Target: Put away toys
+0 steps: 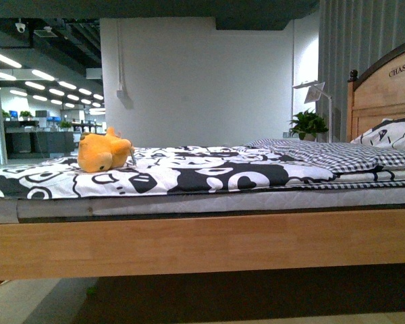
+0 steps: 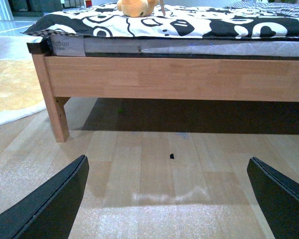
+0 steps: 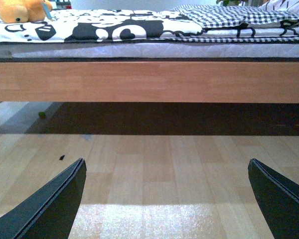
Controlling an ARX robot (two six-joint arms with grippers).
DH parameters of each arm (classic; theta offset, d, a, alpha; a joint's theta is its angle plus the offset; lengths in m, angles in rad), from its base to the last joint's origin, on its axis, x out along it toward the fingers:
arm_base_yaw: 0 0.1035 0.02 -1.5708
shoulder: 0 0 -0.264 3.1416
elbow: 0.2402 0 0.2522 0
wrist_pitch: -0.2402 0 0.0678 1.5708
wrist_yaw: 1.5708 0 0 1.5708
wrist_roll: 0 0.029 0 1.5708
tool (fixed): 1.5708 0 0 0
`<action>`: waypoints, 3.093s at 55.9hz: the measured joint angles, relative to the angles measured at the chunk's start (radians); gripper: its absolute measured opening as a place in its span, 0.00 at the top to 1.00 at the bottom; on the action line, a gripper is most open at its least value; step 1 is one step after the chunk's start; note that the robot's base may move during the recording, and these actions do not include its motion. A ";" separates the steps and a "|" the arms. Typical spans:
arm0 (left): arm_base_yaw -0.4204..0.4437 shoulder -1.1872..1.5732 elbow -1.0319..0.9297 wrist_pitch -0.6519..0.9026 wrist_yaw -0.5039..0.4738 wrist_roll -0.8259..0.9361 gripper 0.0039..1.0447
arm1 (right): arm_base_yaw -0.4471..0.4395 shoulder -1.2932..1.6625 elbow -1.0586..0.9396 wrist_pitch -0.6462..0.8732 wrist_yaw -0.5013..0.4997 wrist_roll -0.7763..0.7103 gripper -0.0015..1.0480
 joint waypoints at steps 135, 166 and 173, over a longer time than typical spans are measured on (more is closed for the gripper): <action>0.000 -0.003 0.000 0.000 0.001 0.000 0.06 | 0.000 0.000 0.000 0.000 0.003 0.000 0.06; 0.000 -0.003 0.000 0.000 0.000 0.000 0.06 | 0.000 0.000 0.000 0.000 0.000 0.000 0.06; 0.000 -0.002 0.000 0.000 0.000 0.000 0.06 | 0.000 0.000 0.000 0.000 0.001 0.000 0.06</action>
